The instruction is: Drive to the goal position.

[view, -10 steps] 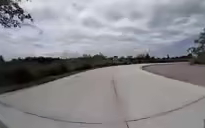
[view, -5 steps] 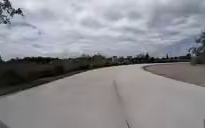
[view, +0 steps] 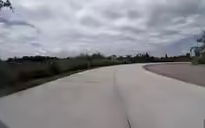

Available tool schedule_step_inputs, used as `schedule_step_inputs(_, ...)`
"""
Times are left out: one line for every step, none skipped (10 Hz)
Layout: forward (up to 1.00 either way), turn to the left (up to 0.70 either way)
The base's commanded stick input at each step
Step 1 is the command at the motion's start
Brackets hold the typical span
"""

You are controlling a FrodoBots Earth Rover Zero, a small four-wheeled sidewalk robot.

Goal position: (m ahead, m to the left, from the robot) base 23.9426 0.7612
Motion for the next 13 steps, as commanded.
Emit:
schedule_step_inputs(0.85,0.0)
schedule_step_inputs(0.85,0.0)
schedule_step_inputs(0.85,0.0)
schedule_step_inputs(0.85,0.0)
schedule_step_inputs(0.85,-0.1)
schedule_step_inputs(0.85,-0.34)
schedule_step_inputs(0.85,-0.34)
schedule_step_inputs(0.85,-0.34)
schedule_step_inputs(0.85,-0.34)
schedule_step_inputs(0.85,0.0)
schedule_step_inputs(0.85,0.0)
schedule_step_inputs(0.85,0.0)
schedule_step_inputs(0.85,0.0)
